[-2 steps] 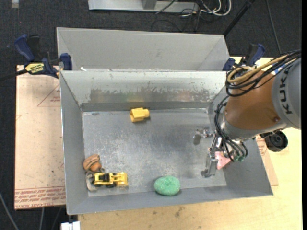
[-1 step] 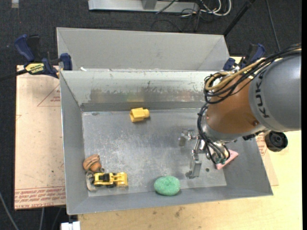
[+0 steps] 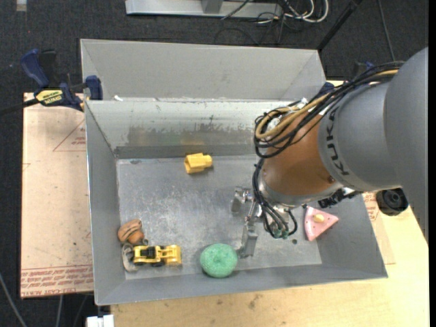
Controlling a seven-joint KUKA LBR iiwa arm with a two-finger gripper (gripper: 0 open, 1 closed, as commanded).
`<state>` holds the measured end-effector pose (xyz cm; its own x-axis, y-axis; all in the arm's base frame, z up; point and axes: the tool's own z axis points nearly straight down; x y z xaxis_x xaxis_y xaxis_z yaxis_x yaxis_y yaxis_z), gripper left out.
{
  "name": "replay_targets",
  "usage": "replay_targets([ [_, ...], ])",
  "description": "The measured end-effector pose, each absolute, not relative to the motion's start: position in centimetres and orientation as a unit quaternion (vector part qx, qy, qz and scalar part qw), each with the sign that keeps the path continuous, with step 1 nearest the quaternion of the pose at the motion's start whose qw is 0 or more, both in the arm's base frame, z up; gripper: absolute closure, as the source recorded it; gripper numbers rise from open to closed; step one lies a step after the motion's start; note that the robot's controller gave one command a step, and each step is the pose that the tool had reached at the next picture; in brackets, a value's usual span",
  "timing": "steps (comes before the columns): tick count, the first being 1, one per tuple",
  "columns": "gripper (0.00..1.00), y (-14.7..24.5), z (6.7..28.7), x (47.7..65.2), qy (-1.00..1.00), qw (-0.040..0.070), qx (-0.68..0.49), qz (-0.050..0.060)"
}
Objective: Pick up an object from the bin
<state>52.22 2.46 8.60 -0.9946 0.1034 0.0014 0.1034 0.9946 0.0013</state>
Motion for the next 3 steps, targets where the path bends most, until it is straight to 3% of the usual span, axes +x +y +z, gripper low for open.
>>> replay_targets([
  [1,0.00,0.3,13.8,51.0,-0.999,0.003,-0.048,-0.001],
  [2,0.00,0.2,13.7,50.7,-1.000,-0.007,0.002,0.000],
  [3,0.00,3.3,9.5,49.3,-1.000,0.000,-0.007,0.000],
])
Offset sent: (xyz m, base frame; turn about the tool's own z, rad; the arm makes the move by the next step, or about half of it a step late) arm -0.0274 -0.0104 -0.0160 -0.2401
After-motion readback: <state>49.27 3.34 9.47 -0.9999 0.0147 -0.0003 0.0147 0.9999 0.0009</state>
